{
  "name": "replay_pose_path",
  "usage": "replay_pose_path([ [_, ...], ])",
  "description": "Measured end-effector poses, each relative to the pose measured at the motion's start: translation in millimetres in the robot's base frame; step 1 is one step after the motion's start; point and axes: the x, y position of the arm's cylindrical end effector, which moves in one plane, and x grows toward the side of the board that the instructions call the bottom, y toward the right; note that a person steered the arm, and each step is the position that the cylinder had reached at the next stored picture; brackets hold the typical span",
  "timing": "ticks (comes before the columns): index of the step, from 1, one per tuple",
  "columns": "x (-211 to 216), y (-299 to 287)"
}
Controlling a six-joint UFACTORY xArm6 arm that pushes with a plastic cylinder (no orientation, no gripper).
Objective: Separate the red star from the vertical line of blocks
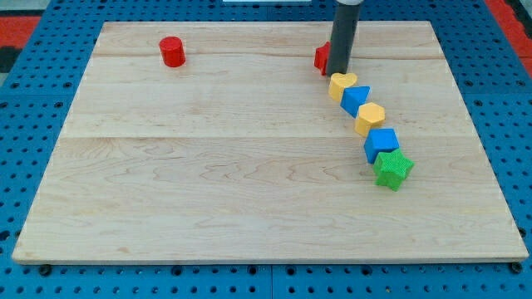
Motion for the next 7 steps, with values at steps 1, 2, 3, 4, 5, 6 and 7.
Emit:
replay_pose_path([
  [1,-0.5,12.8],
  [2,-8.7,72.2],
  [3,-14.4,80.7],
  [4,-15.5,43.9],
  [5,-19.3,21.7],
  [6,-29.8,21.7],
  [7,-31.2,2.9],
])
